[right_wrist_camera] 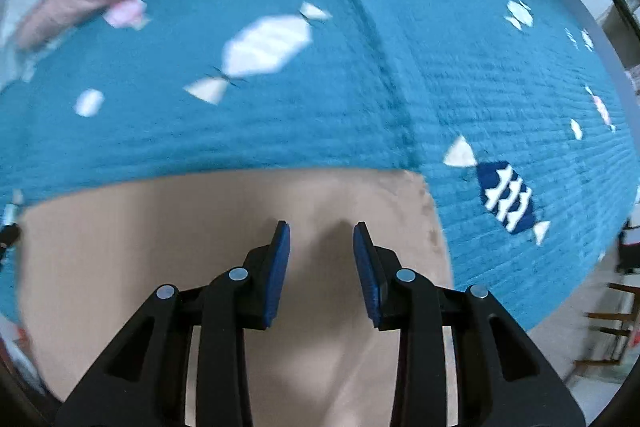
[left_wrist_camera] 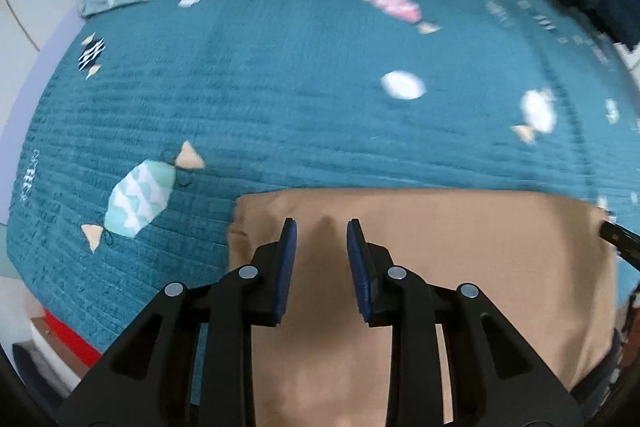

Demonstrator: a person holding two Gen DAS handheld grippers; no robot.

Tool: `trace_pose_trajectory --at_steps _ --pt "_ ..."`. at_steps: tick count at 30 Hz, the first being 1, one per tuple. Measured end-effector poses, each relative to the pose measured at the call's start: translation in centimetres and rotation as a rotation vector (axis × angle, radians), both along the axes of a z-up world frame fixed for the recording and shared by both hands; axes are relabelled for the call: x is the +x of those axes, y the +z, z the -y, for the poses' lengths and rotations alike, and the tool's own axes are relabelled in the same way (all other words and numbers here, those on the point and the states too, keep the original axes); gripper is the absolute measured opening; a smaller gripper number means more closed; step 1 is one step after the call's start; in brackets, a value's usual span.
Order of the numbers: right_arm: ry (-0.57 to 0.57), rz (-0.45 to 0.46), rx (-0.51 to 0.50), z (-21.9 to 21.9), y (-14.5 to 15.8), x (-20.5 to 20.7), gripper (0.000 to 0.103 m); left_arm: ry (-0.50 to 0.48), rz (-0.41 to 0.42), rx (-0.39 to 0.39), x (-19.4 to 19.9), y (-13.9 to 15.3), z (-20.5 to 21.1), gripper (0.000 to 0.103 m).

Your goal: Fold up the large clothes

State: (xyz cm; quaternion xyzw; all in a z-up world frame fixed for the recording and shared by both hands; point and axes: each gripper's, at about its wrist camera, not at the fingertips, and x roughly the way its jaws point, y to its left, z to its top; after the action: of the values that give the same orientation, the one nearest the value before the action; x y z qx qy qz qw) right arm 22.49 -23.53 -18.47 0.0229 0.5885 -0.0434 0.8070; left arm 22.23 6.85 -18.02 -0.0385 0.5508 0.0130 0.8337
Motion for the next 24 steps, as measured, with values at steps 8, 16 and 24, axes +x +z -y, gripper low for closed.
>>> trace_pose_trajectory --at_steps 8,16,24 --pt "0.173 0.063 0.094 -7.4 0.3 0.8 0.031 -0.103 0.031 -0.114 0.3 -0.6 5.6 0.028" --pt "0.242 0.017 0.009 -6.2 -3.3 0.6 0.030 -0.027 -0.029 -0.087 -0.2 -5.1 3.7 0.010" --pt "-0.002 -0.026 -0.096 7.1 -4.1 -1.2 0.037 0.163 -0.052 0.088 -2.2 -4.9 -6.0 0.004"
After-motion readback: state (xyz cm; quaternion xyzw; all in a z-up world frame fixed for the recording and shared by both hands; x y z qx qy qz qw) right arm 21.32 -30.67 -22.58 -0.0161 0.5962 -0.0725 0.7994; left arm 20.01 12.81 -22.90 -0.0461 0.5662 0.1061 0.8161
